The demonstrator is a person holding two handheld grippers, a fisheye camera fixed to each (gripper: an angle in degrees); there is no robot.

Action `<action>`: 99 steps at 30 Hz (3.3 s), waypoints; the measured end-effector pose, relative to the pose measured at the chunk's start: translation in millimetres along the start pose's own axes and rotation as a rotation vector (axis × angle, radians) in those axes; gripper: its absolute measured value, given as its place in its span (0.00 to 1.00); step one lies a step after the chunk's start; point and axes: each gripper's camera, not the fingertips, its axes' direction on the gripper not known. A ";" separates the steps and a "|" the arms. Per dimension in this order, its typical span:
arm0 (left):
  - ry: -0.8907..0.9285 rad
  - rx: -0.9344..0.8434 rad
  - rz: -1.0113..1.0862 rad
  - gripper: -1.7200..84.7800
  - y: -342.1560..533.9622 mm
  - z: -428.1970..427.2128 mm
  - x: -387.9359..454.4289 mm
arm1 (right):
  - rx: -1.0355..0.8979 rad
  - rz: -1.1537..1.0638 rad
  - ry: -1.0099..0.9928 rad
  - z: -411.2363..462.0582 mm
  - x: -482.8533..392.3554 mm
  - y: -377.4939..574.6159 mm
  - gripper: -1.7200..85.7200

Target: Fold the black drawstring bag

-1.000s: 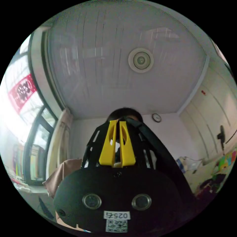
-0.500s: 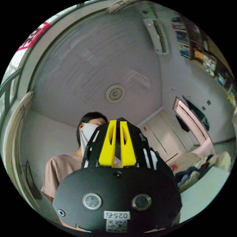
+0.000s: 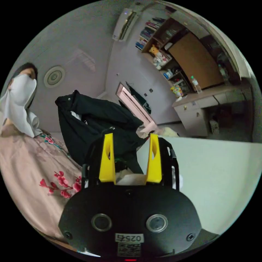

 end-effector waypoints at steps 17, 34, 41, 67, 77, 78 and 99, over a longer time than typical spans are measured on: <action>0.076 -0.087 -0.488 0.00 45.9 21.8 -156.3 | -0.024 -0.446 -0.331 -3.3 -148.1 28.3 0.02; -0.706 -0.656 -0.225 0.10 72.5 -59.7 -151.1 | 0.528 -0.833 0.686 -125.5 -319.4 89.0 0.01; -1.233 -1.389 0.057 0.17 105.0 -37.5 -149.3 | 0.615 -0.853 0.903 -154.8 -353.6 121.5 0.01; 0.094 -0.447 -0.773 0.23 87.7 30.4 -295.9 | 0.453 -0.925 -1.698 -246.8 -296.9 -27.8 0.01; -0.283 -0.772 -0.612 0.22 102.8 112.4 -261.6 | 0.443 -0.994 -1.594 -236.6 -298.7 -3.6 0.01; -0.187 -0.739 -0.679 0.18 116.1 111.2 -266.5 | 0.432 -0.994 -1.623 -231.6 -301.4 -3.0 0.01; -0.633 -1.165 0.563 0.03 76.8 241.9 -180.1 | 0.202 -0.630 0.281 -209.5 -371.2 126.2 0.22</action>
